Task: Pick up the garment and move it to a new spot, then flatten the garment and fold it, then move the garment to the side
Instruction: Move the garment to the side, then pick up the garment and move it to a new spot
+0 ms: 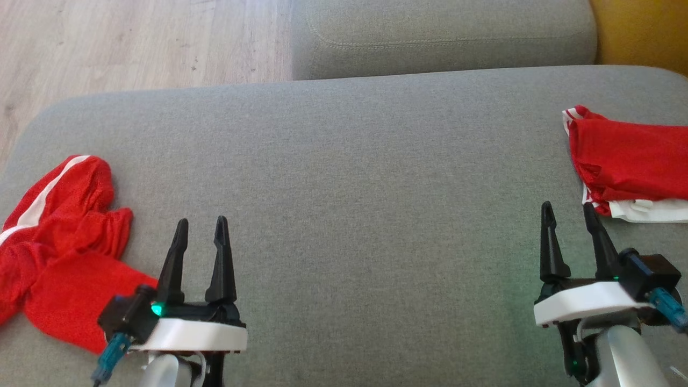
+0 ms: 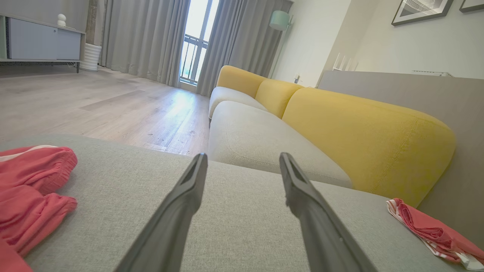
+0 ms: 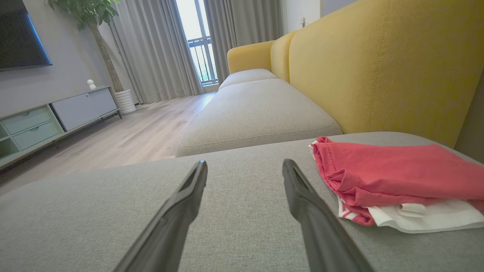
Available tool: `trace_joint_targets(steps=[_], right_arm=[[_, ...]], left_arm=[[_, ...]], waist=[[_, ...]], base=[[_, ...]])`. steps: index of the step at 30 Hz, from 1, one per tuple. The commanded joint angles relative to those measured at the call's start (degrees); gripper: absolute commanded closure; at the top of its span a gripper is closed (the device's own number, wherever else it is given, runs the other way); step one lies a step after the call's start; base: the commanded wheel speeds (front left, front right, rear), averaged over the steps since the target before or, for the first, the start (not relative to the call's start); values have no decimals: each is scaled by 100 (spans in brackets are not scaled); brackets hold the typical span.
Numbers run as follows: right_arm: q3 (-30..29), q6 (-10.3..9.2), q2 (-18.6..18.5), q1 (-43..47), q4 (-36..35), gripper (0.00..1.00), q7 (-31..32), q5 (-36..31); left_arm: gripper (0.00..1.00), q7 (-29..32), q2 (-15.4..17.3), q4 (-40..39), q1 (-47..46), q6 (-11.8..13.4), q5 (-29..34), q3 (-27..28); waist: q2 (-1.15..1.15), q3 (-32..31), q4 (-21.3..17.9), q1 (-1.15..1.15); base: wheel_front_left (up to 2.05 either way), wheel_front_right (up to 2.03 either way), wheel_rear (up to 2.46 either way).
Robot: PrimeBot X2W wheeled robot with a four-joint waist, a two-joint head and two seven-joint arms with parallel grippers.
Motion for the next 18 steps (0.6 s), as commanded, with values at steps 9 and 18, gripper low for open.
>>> trace_joint_targets(steps=[9, 18], right_arm=[[117, 39, -11, -165, -91, 0, -91, 61], [526, 39, -11, -117, -207, 0, -106, 181]], left_arm=[[0, -37, 35, -149, -138, 9, 1, 202], [0, -37, 34, -63, -153, 12, 99, 380]], waist=[[0, 5, 51, 0], [0, -22, 567, 0]], base=[[0, 0, 0], [0, 0, 0]])
